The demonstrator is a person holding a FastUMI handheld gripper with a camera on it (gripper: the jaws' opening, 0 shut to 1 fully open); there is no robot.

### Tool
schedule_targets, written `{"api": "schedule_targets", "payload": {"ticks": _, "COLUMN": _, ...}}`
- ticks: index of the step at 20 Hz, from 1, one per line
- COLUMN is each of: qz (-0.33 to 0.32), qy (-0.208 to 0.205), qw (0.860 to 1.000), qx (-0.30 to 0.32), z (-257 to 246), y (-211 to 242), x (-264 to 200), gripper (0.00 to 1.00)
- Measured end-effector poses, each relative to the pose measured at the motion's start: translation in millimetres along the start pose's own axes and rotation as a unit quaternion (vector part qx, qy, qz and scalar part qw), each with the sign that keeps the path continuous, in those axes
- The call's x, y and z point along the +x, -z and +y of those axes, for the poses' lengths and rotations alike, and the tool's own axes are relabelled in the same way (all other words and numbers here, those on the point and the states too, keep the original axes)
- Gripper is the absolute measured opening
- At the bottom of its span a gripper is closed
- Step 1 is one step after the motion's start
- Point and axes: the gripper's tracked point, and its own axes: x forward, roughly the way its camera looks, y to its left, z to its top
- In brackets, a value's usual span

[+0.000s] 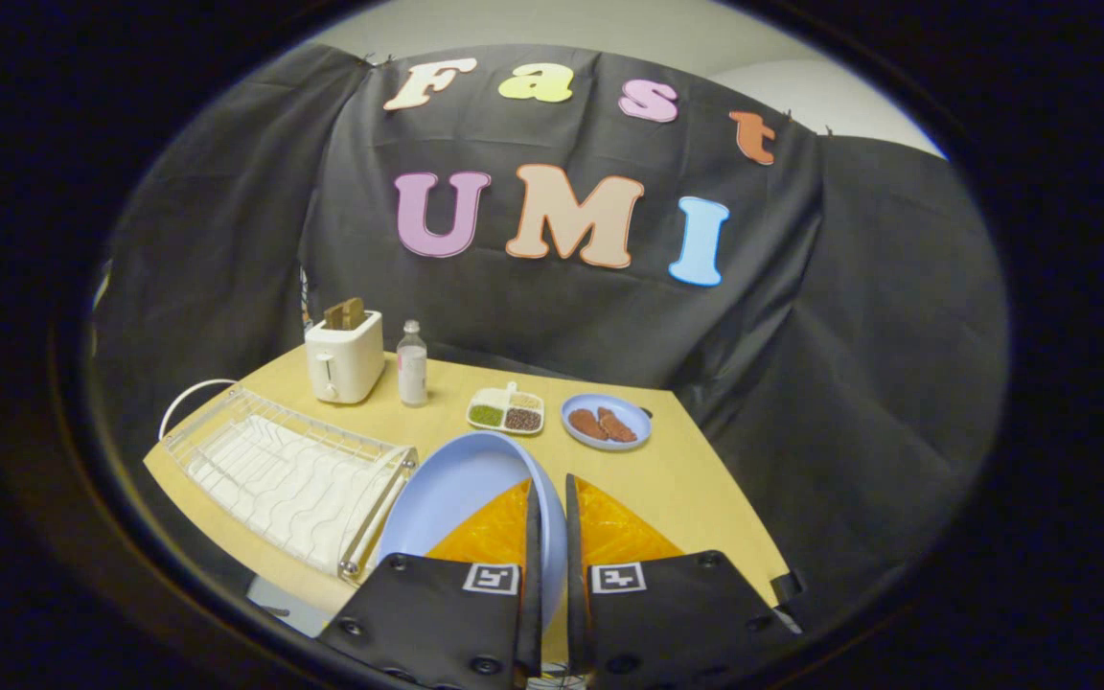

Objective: Take the plate from the dish rack, then take the spoon from the basket and place it into the plate.

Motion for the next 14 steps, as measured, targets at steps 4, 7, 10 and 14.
{"api": "schedule_targets", "payload": {"ticks": 4, "qz": 0.031, "qy": -0.031, "qw": 0.999, "qx": 0.015, "z": -1.5, "y": 46.6, "x": 1.7, "gripper": 0.14}}
{"api": "schedule_targets", "payload": {"ticks": 7, "qz": 0.055, "qy": -0.052, "qw": 0.995, "qx": 0.062, "z": -1.0, "y": 82.2, "x": 5.1, "gripper": 0.14}}
{"api": "schedule_targets", "payload": {"ticks": 10, "qz": 0.089, "qy": -0.077, "qw": 0.984, "qx": 0.135, "z": 5.1, "y": 113.4, "x": 12.8, "gripper": 0.14}}
{"api": "schedule_targets", "payload": {"ticks": 14, "qz": 0.124, "qy": -0.091, "qw": 0.966, "qx": 0.206, "z": 7.1, "y": 154.5, "x": 30.3, "gripper": 0.14}}
